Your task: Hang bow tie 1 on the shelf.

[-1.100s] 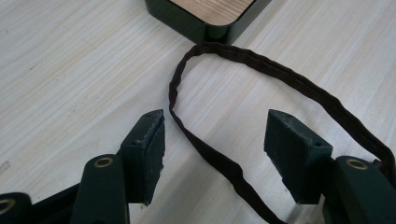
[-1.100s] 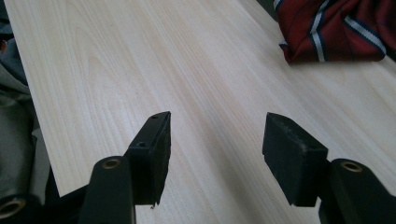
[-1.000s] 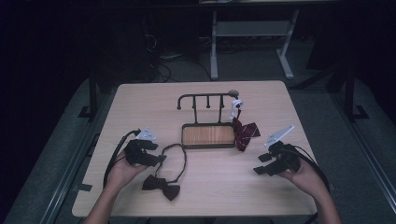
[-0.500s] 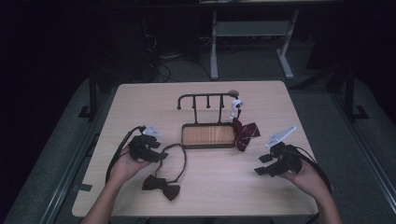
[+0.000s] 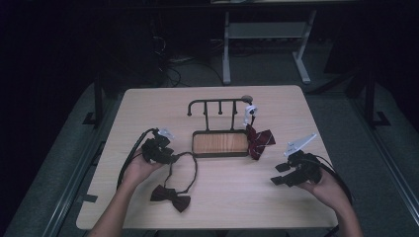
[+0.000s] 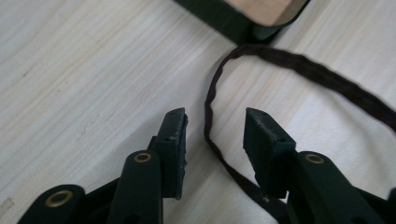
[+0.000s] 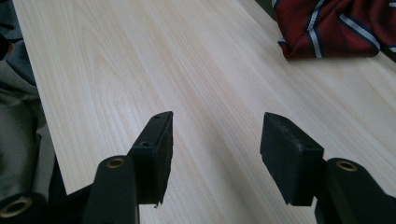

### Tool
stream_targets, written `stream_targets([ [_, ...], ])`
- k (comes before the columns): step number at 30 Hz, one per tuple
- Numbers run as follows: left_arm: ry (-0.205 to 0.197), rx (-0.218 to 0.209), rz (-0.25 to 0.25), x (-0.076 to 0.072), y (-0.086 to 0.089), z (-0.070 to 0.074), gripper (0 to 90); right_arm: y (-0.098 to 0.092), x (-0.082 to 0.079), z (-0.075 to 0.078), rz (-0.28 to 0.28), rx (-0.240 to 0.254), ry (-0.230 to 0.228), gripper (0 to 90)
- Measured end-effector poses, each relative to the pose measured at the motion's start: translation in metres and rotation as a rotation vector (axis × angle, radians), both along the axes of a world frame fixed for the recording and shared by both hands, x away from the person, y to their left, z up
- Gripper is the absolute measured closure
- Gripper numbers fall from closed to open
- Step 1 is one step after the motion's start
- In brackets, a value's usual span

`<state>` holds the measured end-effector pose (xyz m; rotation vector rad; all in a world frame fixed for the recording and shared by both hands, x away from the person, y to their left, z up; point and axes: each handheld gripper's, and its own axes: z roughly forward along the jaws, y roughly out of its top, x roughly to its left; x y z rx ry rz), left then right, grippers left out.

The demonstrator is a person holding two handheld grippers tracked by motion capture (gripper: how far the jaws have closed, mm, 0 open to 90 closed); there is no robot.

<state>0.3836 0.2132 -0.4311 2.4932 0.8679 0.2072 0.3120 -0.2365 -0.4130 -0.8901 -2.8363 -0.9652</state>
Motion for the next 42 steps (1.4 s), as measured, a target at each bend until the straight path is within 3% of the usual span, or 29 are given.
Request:
stream_targets([
  [13,0.032,0.044,0.016,0.007,-0.002,-0.009,71.0,-0.004,-0.001,0.001,-0.012,0.005,-0.009,44.1],
  [18,0.005,0.058,-0.002,0.007,-0.003,-0.009,78.3,-0.005,-0.001,0.002,-0.013,0.008,-0.015,44.4],
  [32,0.013,0.083,-0.016,0.007,-0.006,-0.012,89.2,-0.004,-0.001,0.003,-0.008,0.005,-0.024,44.6],
  [34,0.018,0.061,-0.007,0.005,-0.006,-0.01,89.4,-0.004,-0.001,0.002,-0.005,0.005,-0.021,44.6],
  [42,0.01,0.044,-0.038,-0.002,-0.001,0.001,89.4,-0.003,0.0,0.002,-0.005,0.01,-0.02,44.7],
])
